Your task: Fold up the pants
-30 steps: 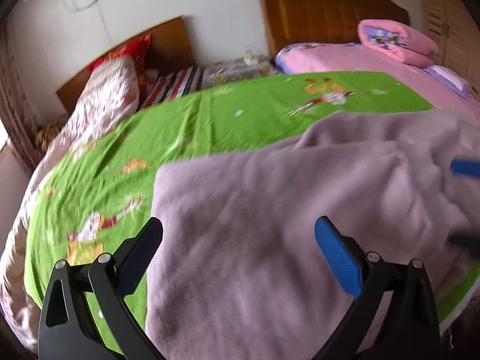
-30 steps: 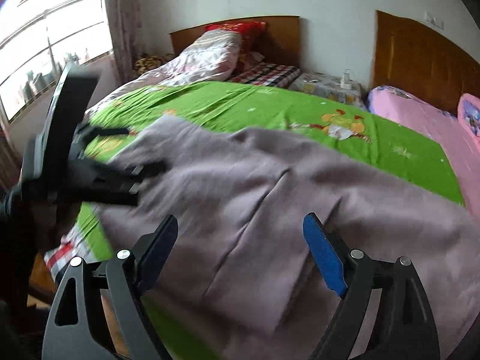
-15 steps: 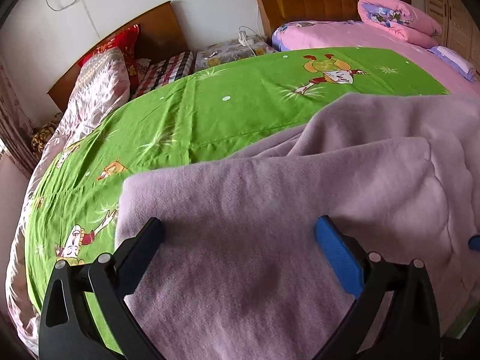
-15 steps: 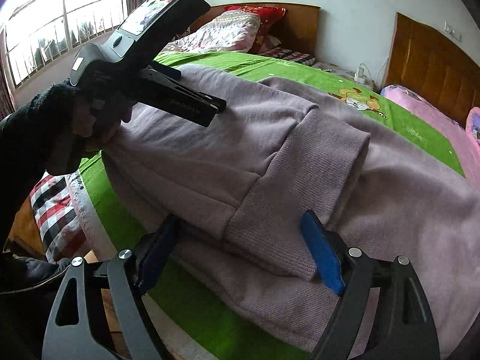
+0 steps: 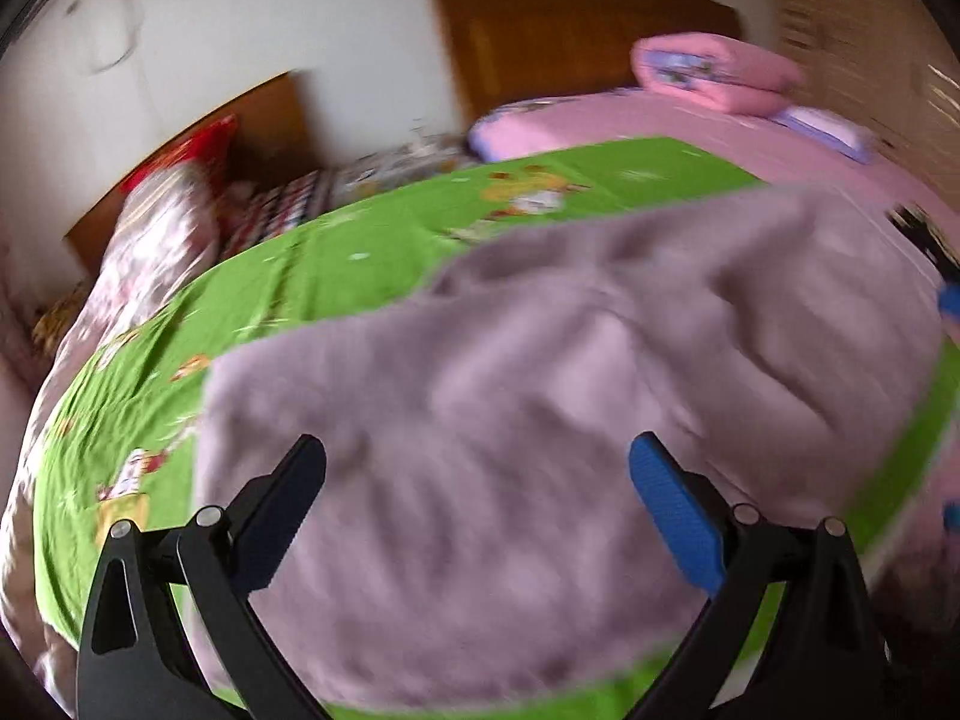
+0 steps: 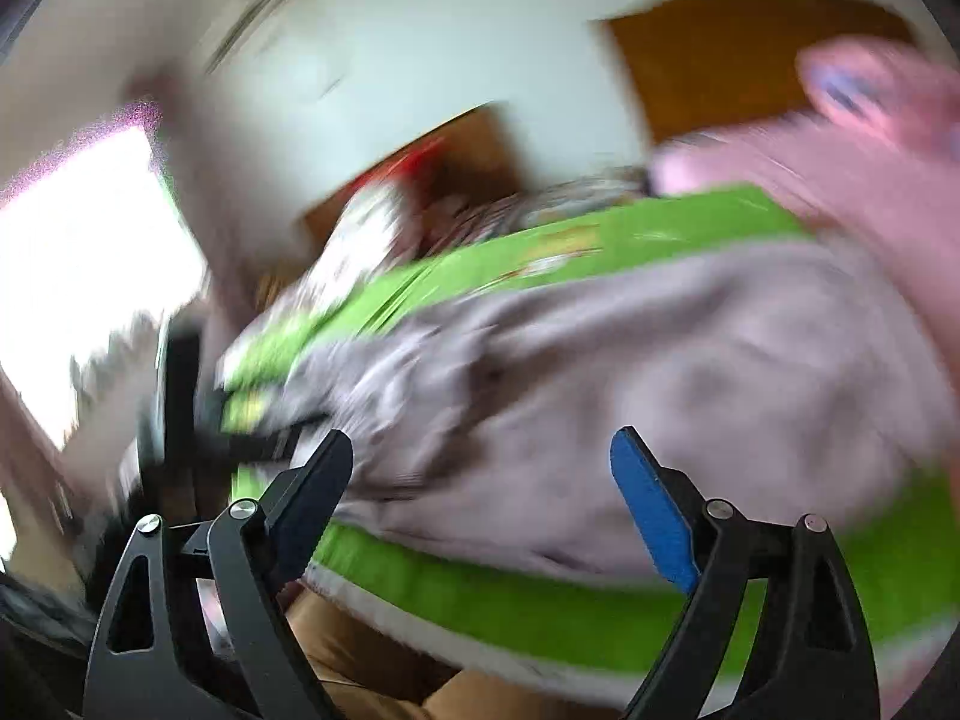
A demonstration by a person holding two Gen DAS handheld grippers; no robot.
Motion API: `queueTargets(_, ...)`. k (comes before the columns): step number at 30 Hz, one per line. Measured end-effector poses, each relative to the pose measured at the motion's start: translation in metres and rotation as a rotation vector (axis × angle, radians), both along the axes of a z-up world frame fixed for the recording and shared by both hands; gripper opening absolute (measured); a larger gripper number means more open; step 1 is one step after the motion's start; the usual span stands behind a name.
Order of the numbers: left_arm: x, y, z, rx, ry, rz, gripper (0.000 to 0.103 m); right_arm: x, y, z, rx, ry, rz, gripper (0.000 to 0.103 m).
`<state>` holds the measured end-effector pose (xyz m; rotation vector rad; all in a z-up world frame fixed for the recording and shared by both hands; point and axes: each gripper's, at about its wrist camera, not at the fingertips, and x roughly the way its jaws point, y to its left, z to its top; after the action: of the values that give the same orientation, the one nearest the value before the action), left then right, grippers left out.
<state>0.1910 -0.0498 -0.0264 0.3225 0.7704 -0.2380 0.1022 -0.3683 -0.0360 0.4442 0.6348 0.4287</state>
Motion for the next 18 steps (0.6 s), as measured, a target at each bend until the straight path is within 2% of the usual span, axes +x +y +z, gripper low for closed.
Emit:
queueTargets(4,-0.011,-0.007,-0.029,0.021,0.067,-0.035,0.102,-0.030,-0.062,-0.020,0.103,0.101,-0.136,0.086)
queueTargets(5,-0.010,-0.005,-0.035,0.006,0.083,-0.032,0.102,-0.035,-0.072,-0.028,0.102,0.132,-0.167,0.086)
queueTargets(7,-0.009,0.007,-0.040,-0.078,0.096,-0.024,0.102,-0.035,-0.082,-0.038,0.091,0.169,-0.214,0.086)
queueTargets(8,-0.006,0.010,-0.042,-0.095,0.100,-0.031,0.102,-0.033,-0.084,-0.041,0.094,0.184,-0.229,0.086)
queueTargets(13,-0.003,0.009,-0.043,-0.088,0.101,-0.038,0.102,-0.002,-0.096,-0.055,0.116,0.271,-0.289,0.086)
queueTargets(15,-0.001,0.009,-0.043,-0.090,0.095,-0.038,0.102,0.014,-0.097,-0.064,0.160,0.336,-0.295,0.089)
queueTargets(18,-0.005,0.010,-0.044,-0.093,0.089,-0.033,0.102,0.031,-0.095,-0.064,0.183,0.366,-0.290,0.091)
